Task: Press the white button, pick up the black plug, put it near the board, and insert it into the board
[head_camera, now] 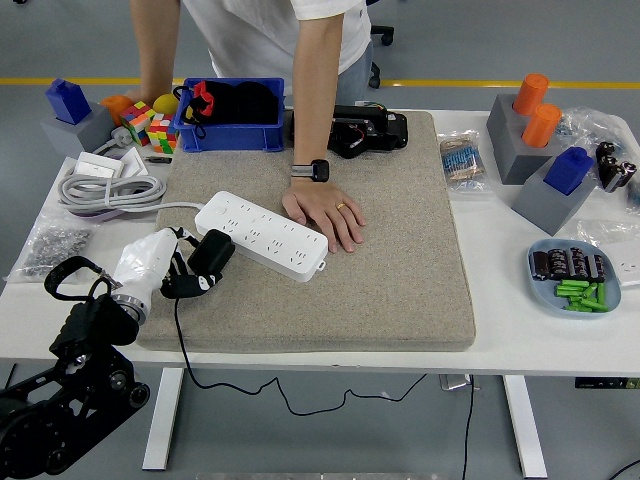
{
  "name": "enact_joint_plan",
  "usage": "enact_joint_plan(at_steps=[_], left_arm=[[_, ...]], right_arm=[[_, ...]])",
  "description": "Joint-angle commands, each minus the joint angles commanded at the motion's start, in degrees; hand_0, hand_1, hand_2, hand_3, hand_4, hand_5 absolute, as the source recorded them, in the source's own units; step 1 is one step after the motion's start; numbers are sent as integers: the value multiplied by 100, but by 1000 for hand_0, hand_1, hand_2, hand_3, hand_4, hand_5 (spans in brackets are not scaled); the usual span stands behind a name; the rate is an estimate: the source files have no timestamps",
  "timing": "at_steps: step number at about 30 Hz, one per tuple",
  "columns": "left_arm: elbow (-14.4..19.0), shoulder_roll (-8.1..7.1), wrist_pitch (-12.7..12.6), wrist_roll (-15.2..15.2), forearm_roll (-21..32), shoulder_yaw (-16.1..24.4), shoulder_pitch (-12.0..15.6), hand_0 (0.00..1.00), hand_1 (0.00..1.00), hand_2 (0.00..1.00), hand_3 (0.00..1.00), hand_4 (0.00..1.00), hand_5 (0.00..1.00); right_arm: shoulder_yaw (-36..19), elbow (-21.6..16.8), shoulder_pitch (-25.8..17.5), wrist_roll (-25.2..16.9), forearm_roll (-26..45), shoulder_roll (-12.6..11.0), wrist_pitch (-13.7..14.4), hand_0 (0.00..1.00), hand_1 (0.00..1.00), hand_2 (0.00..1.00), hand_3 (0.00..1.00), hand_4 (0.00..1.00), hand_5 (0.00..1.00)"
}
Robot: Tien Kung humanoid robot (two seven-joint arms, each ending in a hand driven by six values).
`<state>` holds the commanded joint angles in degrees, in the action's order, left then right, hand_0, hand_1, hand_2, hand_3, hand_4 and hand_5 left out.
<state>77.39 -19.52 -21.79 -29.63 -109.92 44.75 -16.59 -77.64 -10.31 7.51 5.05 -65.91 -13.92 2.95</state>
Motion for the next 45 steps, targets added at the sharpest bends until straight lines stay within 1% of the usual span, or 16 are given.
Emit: enact_joint_plan(at_steps=[1,6,11,16,22,26,30,31,36,40,45], left_arm=[[0,-12,-10,41,16,6,-8,177,260,277,516,614,2],[-21,-53,-58,189,94,35,-52,177,260,277,516,614,2],[-80,-53,-142,417,359,88,-39,175,252,272,507,617,2],[-88,-61,-212,544,529,125,-34,166,243,265,494,621,2],[-113,-65,-277,729,1097,221,-28,165,237,263,488,625,2],[-128,-69,-284,775,1298,236,-27,158,231,260,479,627,2],[-121,-72,-289,801,1384,251,-26,158,231,260,479,627,2],[-115,-74,-288,809,1425,262,-23,153,222,257,451,635,2],[-44,-87,-308,875,1680,372,-14,153,222,257,451,635,2],[25,-97,-334,909,1783,450,-16,151,221,250,445,635,2],[24,-88,-374,969,1938,465,-24,149,220,249,446,635,2]], right_arm=[[-2,0,2,-4,3,1,2,627,589,583,581,660,403],[-22,-2,11,-29,9,-1,21,627,589,583,581,660,403],[-27,0,9,-41,5,6,29,626,587,581,580,657,402],[-32,0,-1,-43,-1,10,35,625,586,581,582,657,400],[-14,-3,6,-66,14,4,48,624,585,577,580,655,398],[-22,-3,9,-70,15,6,51,622,582,577,579,653,396],[-34,-1,7,-69,15,7,50,622,582,577,579,653,396],[-38,0,6,-69,14,8,51,621,583,575,581,653,395],[-30,-2,7,-70,19,9,50,621,583,575,581,653,395],[-27,-3,5,-70,21,9,50,621,582,574,579,652,394],[-22,0,-4,-69,17,6,50,621,578,575,579,651,394]])
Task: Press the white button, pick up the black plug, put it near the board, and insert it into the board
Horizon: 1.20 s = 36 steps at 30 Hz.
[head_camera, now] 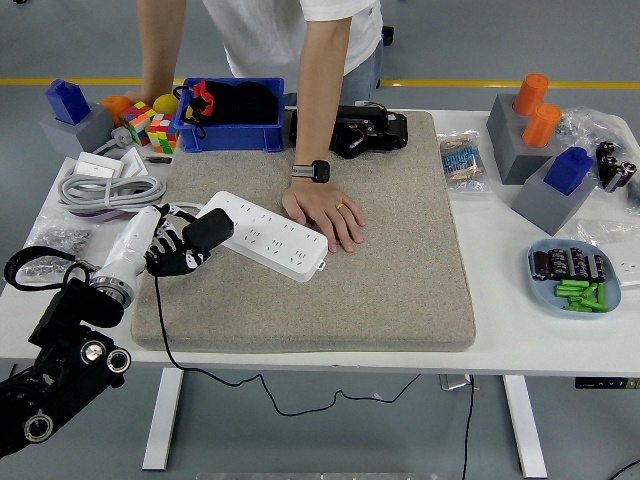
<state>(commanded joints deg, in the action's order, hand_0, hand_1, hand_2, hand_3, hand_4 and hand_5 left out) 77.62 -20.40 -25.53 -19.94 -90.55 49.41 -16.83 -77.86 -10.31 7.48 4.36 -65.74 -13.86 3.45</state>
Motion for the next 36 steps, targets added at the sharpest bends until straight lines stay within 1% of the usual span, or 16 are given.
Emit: enact_joint_plan(at_steps=[8,18,24,36], left_arm=[[-158,111,-59,13,168,-91,-131,149,218,248,444,638,2],[-409,342,-147,-20,260,-178,-346,149,217,245,448,648,2],[-583,456,-177,-10,256,-191,-421,149,217,245,449,650,2],[-868,582,-231,-15,180,-194,-530,149,217,246,457,655,2]], right_arm=[[2,-2,14,1,15,0,-2,621,578,574,579,649,390],[10,-2,11,3,25,1,-1,621,578,572,579,647,385],[25,0,2,3,29,-5,0,620,578,571,578,647,384],[54,-3,23,3,44,-16,0,621,578,571,579,647,383]])
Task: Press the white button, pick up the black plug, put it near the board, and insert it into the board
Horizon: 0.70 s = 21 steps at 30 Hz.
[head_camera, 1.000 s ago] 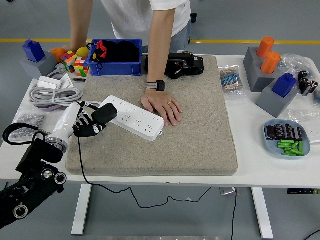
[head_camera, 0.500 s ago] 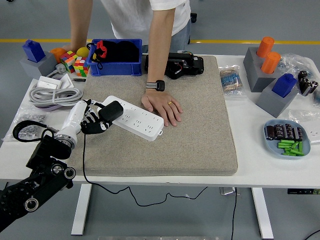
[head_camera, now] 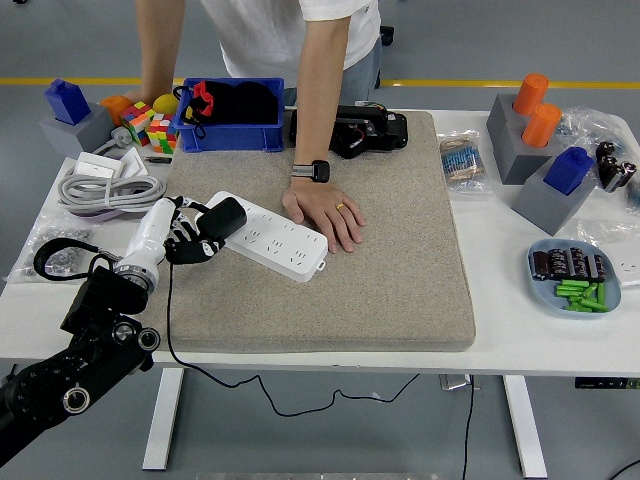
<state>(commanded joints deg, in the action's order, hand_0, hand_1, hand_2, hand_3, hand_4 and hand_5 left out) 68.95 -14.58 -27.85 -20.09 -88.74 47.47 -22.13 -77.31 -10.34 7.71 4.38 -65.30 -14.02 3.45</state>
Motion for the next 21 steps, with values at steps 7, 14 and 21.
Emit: enact_joint_plan(at_steps=[7,14,21], left_arm=[[-65,22,2,-38,-11,-29,-1,149,215,244,453,655,2],[-92,34,11,-106,-15,-39,12,149,214,243,454,656,2],[-107,29,15,-225,-38,-38,8,147,212,242,451,655,2]], right_arm=[[26,-1,-3,1,2,-4,-1,621,576,570,578,646,384],[52,0,-14,1,9,-13,0,621,576,571,578,646,384],[46,-3,-7,-1,13,-13,1,620,576,570,579,645,382]])
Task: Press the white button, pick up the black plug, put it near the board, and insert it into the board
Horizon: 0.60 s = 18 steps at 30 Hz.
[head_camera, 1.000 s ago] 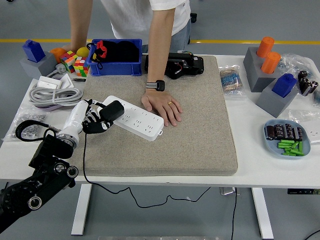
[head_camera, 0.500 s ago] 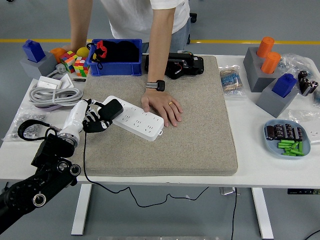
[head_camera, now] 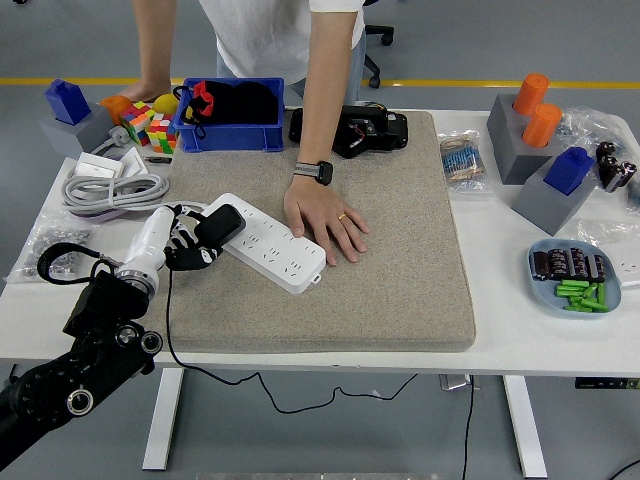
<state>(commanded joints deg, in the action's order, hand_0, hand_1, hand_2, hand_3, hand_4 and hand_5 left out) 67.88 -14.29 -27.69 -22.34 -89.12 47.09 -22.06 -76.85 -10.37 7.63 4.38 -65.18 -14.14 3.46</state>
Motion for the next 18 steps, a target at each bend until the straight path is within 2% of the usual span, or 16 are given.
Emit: enact_joint_plan(at_steps=[13,14,18], left_arm=[[101,-51,182,-320,-8,70,17,136,202,235,425,635,2],[109,-52,190,-344,-16,73,17,153,226,257,485,715,2],[179,-59,277,-523,-110,96,19,153,226,257,485,715,2]], right_arm=[[-47,-1,-7,-2,-19,7,1,621,576,571,579,645,382],[-47,-1,-7,-2,-18,7,1,622,575,571,579,645,382],[-47,-1,-12,-2,-20,9,1,622,575,571,579,645,382]])
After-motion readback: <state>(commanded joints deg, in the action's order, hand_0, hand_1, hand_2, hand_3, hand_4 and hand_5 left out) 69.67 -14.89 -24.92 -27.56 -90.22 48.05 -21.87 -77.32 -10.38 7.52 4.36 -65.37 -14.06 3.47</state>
